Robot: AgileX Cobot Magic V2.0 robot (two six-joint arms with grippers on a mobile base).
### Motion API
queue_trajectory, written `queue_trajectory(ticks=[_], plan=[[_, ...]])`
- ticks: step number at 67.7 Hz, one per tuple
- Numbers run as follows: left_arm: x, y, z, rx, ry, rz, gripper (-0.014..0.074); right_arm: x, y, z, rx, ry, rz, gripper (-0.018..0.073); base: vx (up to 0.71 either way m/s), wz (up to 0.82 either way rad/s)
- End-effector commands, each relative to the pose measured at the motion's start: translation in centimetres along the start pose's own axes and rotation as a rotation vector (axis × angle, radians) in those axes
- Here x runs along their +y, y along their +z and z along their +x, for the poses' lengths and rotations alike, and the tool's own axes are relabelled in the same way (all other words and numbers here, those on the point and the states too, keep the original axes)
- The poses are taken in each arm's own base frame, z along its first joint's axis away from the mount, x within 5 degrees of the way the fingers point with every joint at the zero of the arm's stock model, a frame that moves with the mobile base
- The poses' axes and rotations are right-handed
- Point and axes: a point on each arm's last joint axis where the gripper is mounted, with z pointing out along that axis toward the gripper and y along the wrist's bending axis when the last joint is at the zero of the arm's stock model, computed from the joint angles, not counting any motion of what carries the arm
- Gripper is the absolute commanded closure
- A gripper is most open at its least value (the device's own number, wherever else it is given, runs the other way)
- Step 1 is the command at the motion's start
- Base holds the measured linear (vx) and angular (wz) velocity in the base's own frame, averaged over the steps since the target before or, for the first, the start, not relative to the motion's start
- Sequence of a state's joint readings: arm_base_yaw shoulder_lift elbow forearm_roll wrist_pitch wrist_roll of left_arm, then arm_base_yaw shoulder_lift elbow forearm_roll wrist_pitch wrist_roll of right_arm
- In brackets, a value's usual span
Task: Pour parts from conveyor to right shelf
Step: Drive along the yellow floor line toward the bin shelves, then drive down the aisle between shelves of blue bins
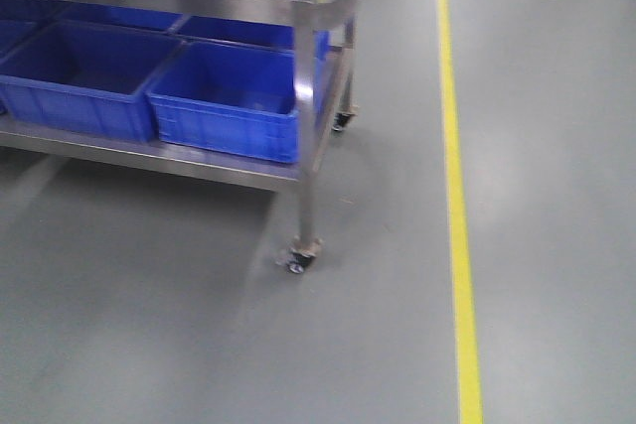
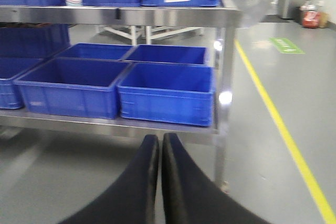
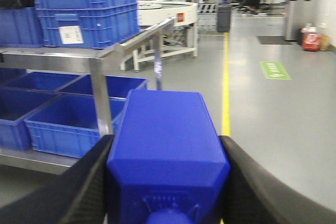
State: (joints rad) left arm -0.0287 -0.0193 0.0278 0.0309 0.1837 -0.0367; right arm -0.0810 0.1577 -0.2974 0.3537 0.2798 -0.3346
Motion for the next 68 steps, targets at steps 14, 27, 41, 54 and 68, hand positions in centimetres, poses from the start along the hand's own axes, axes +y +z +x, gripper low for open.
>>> queue_trajectory(ticks=[14,27,41,54,68], plan=[[-0.06,-0.21,-1.31,-0.096,-0.008,0.008,0.0603,-0.22,-0.07,-1.43,-0.087,0.003,0.026,0.0564,0.52,0.68],[-0.06,-0.21,-1.31,-0.096,-0.008,0.008,0.0603,-0.22,-0.07,-1.43,-0.087,0.003,0.026,0.0564,0.48,0.98],[-0.06,-0.21,-1.31,-0.096,-0.008,0.008,0.0603,-0.22,-0.07,-1.43,-0.087,0.003,0.026,0.0564,0.43,0.99],[-0.06,-0.21,-1.31,-0.096,-0.008,0.008,0.0603,-0.22,-0.07,-1.43,-0.087,0.003,0.026,0.0564,0.37,0.89],[-0.06,-0.21,-1.31,-0.096,-0.008,0.008,0.0603,-0.22,-0.07,-1.43,-0.087,0.003,0.026,0.0564,0.28,0.97]])
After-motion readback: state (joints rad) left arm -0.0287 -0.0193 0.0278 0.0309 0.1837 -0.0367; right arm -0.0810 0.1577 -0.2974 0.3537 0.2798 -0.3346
